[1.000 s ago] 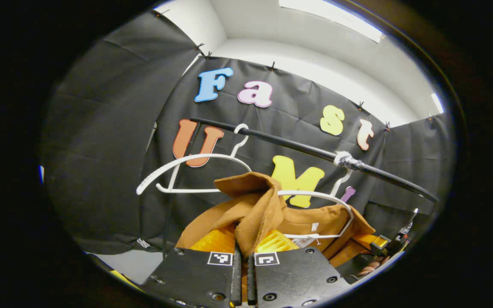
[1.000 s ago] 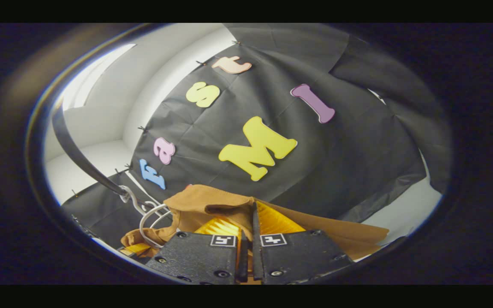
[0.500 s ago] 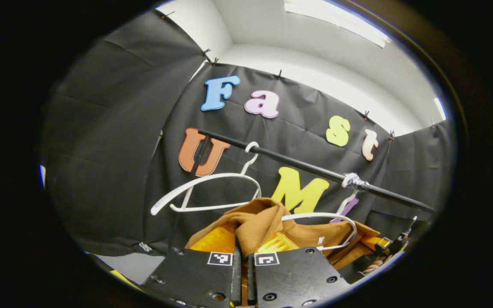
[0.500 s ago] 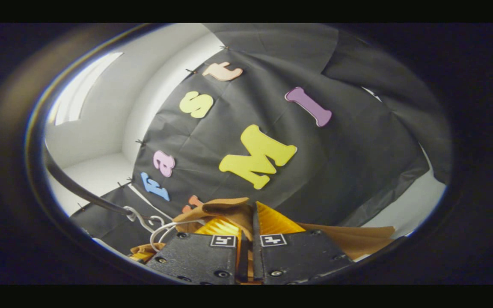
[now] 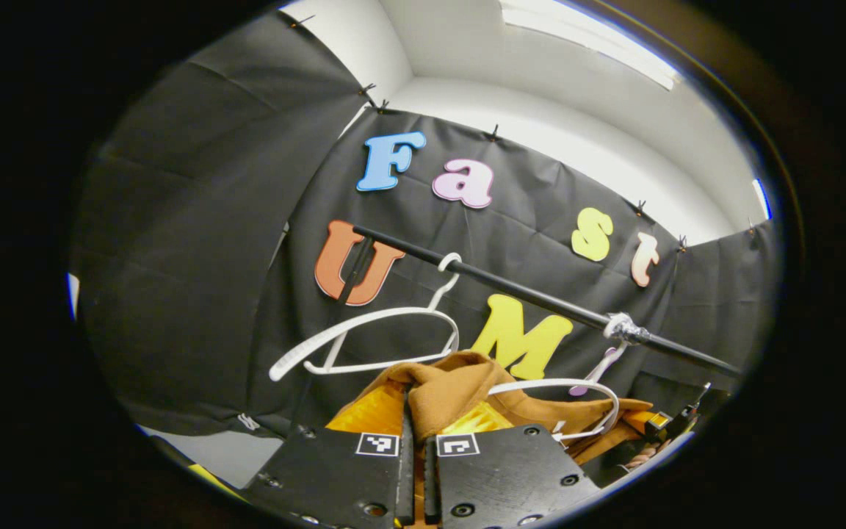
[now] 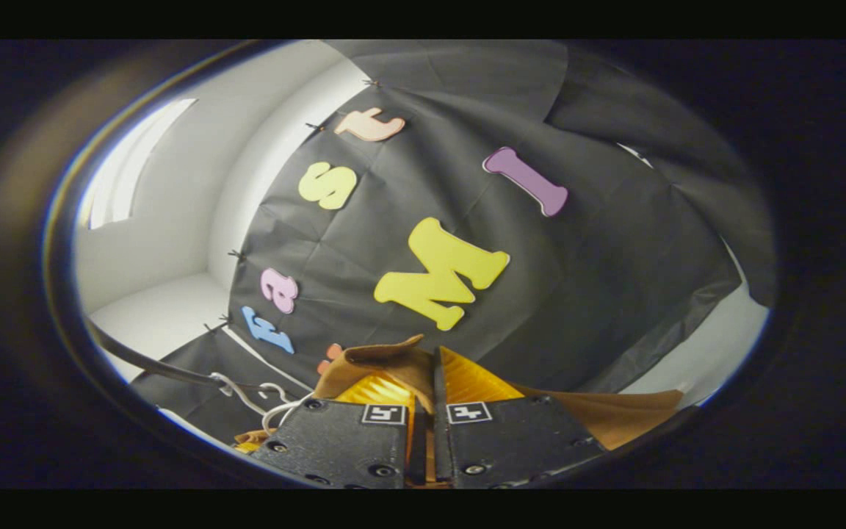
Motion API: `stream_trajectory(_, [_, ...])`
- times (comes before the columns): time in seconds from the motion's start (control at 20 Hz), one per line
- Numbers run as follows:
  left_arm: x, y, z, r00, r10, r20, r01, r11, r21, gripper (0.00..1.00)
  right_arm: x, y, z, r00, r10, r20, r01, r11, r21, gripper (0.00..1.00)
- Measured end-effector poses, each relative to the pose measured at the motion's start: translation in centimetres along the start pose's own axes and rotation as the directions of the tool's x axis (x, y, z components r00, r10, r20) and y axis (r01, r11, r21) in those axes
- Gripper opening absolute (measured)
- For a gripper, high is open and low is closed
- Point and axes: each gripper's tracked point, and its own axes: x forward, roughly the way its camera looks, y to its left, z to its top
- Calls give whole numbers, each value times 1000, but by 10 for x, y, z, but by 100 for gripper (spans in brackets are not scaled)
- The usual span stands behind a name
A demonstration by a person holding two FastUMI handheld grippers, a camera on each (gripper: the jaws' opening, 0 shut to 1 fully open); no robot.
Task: Grasp the clothes on the hanger with both hands and then place them into the laundry hamper below.
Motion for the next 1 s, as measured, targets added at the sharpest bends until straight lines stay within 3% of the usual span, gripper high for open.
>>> stream_trajectory(0.05, [3, 4, 2, 1000, 7, 1, -7, 1000, 9, 10, 2, 0, 2, 1000, 2, -4, -2, 1000, -8, 10])
stream_trajectory(0.1, [3, 7, 2, 1000, 9, -3, -9, 1000, 26, 5, 3, 0, 4, 1000, 0, -6, 0, 1000, -19, 10])
stream_trajectory(0.25, [6, 13, -4, 999, -19, -41, 18, 1000, -22, 5, 8, -2, 0, 999, 8, -49, -9, 999, -30, 7])
stream_trajectory(0.3, [8, 19, -8, 998, -7, -58, 5, 999, -35, 10, 11, -1, -2, 998, 16, -63, -17, 1000, -21, 10])
stream_trajectory(0.35, [10, 27, -11, 998, -4, -66, 1, 999, -42, 5, 14, -2, -3, 997, 19, -73, -20, 1000, -18, 7])
stream_trajectory(0.4, [11, 30, -14, 997, -1, -76, -3, 999, -43, 5, 16, -5, -6, 996, 18, -84, -20, 1000, -21, 5])
stream_trajectory(0.45, [12, 34, -16, 996, -1, -85, -3, 999, -46, 5, 19, -8, -7, 995, 18, -95, -20, 1000, -24, 10])
stream_trajectory(0.5, [11, 38, -19, 996, -1, -94, -4, 999, -51, 5, 20, -9, -8, 994, 19, -111, -21, 1000, -21, 5])
stream_trajectory(0.6, [12, 42, -25, 994, -7, -108, 1, 999, -51, 5, 24, -12, -14, 991, 23, -134, -24, 1000, -7, 5])
stream_trajectory(0.85, [16, 59, -45, 988, -16, -153, 0, 995, -104, 5, 30, -32, -26, 987, -1, -159, 5, 1000, 21, 7])
stream_trajectory(1.0, [12, 71, -63, 982, 13, -187, -25, 998, -62, 5, 29, -48, -38, 983, -41, -181, 39, 999, -16, 5])
